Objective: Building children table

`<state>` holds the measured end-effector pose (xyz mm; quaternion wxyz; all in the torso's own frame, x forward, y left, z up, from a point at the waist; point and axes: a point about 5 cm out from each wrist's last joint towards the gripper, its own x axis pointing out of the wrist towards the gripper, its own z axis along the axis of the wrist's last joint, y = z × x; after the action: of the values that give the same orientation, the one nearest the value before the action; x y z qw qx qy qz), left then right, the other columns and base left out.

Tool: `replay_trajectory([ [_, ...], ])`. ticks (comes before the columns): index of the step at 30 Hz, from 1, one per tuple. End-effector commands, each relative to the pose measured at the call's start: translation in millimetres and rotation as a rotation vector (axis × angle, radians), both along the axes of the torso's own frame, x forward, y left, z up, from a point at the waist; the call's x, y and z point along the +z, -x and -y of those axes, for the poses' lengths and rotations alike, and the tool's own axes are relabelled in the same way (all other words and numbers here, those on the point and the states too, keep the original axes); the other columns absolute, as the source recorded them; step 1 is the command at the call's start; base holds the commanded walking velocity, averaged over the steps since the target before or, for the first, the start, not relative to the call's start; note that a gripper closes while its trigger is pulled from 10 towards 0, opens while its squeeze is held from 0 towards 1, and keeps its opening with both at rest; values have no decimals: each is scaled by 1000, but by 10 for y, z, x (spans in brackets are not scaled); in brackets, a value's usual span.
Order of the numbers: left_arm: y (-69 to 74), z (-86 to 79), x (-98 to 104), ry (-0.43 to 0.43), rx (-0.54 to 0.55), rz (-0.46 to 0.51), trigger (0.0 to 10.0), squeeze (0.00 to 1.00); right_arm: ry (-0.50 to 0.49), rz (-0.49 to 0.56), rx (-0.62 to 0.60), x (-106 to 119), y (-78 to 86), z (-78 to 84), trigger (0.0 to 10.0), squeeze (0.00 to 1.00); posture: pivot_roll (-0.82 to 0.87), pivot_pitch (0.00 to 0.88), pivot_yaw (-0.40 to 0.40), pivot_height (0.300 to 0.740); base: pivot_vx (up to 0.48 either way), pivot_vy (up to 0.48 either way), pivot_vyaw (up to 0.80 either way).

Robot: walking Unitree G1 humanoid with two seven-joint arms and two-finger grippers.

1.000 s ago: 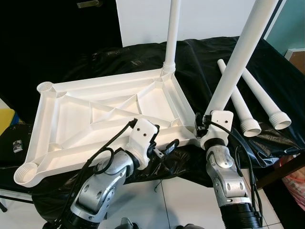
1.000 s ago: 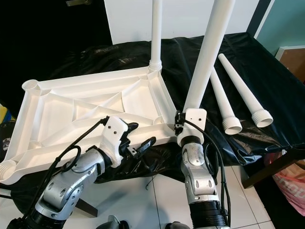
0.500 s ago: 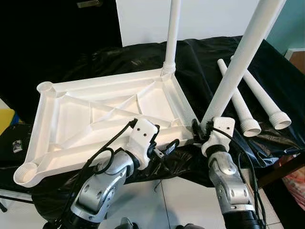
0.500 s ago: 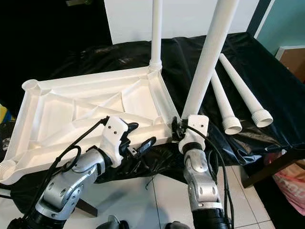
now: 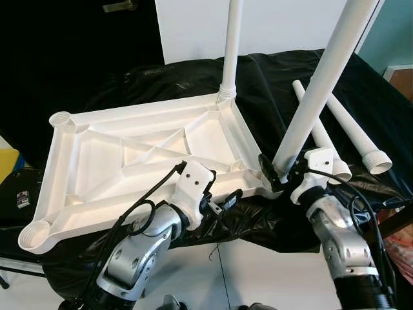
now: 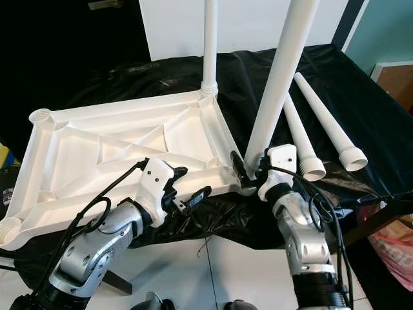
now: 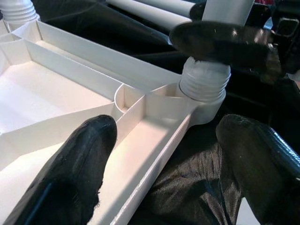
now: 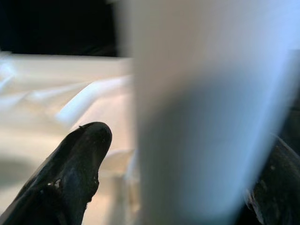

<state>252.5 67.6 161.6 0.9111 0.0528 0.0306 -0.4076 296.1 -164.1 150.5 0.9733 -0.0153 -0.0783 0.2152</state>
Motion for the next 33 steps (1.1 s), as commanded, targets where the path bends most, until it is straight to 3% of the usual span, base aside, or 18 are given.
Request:
replay_trajectory([
  [1,20,35,2,-7,-59,6,10000,0,3,-4,31,-23,-2,-11,10000,0,-43,71,4,740,0,0,0],
  [7,25,30,10,-5,-54,8,10000,0,110,-15,144,-50,-152,33,10000,0,-30,78,0,740,0,0,0],
  [8,26,25,12,-5,-51,9,10000,0,115,-27,151,-66,-183,54,7686,0,-30,78,0,740,0,0,0],
  [9,26,25,12,-5,-51,9,10000,0,115,-27,151,-66,-183,54,7686,0,-30,78,0,740,0,0,0],
  [10,25,17,15,-4,-46,9,10000,0,127,-37,152,-88,-204,78,0,0,-23,81,-3,740,0,0,0],
  [26,33,-27,27,-3,-23,8,10000,0,119,-100,182,-287,-208,134,0,0,-9,94,-1,740,0,0,0],
  [27,34,-27,29,-4,-26,8,10000,0,116,-98,173,-291,-214,139,10000,0,-12,94,4,740,0,0,0],
  [33,32,-21,31,-6,-32,8,10000,0,95,-92,130,-291,-214,139,10000,0,-13,97,6,740,0,0,0],
])
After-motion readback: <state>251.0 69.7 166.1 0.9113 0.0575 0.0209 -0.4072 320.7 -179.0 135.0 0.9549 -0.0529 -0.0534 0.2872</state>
